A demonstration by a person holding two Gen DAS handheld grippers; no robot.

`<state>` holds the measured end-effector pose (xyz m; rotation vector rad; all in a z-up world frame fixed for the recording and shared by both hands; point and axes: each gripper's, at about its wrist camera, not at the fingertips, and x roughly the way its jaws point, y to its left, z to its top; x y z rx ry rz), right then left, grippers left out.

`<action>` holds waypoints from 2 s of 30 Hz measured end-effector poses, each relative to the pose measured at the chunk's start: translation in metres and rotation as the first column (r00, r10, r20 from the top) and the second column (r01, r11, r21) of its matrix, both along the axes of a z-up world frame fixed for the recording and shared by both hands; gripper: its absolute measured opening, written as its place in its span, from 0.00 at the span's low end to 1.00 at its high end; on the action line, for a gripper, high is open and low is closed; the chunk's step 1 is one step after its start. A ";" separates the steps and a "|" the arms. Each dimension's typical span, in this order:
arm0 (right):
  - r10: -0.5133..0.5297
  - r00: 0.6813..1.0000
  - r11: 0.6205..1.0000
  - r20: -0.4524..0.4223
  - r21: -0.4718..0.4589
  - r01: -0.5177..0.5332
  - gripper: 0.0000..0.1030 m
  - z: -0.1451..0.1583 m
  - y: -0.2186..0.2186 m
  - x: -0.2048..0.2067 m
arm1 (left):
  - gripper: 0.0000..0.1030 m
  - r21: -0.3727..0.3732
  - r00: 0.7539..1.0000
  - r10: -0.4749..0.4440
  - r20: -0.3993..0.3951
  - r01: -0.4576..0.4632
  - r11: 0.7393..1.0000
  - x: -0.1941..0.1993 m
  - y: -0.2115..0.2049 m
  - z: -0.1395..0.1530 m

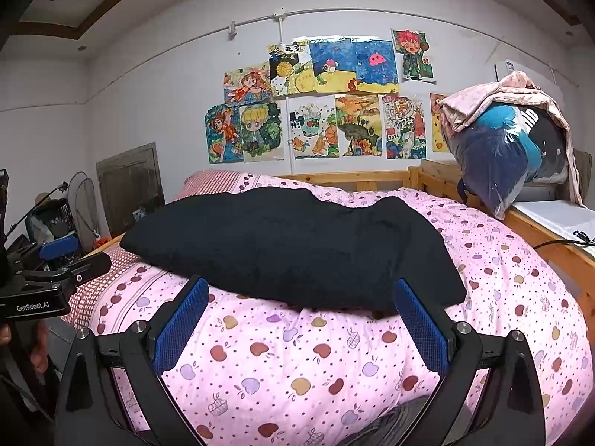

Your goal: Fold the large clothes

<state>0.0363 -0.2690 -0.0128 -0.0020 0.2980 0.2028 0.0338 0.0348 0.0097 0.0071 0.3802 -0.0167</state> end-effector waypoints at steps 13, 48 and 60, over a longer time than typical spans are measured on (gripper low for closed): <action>-0.002 1.000 1.000 -0.023 0.018 0.002 0.95 -0.017 -0.007 -0.006 | 1.00 0.012 1.000 -0.001 0.003 0.001 1.000 -0.009 -0.002 -0.009; -0.004 1.000 1.000 -0.020 0.022 0.005 0.95 -0.018 -0.009 -0.010 | 1.00 0.012 1.000 0.000 -0.001 0.000 1.000 -0.012 -0.001 -0.011; -0.007 1.000 1.000 -0.017 0.022 0.007 0.95 -0.017 -0.009 -0.011 | 1.00 0.013 1.000 0.000 -0.001 0.000 1.000 -0.012 -0.001 -0.010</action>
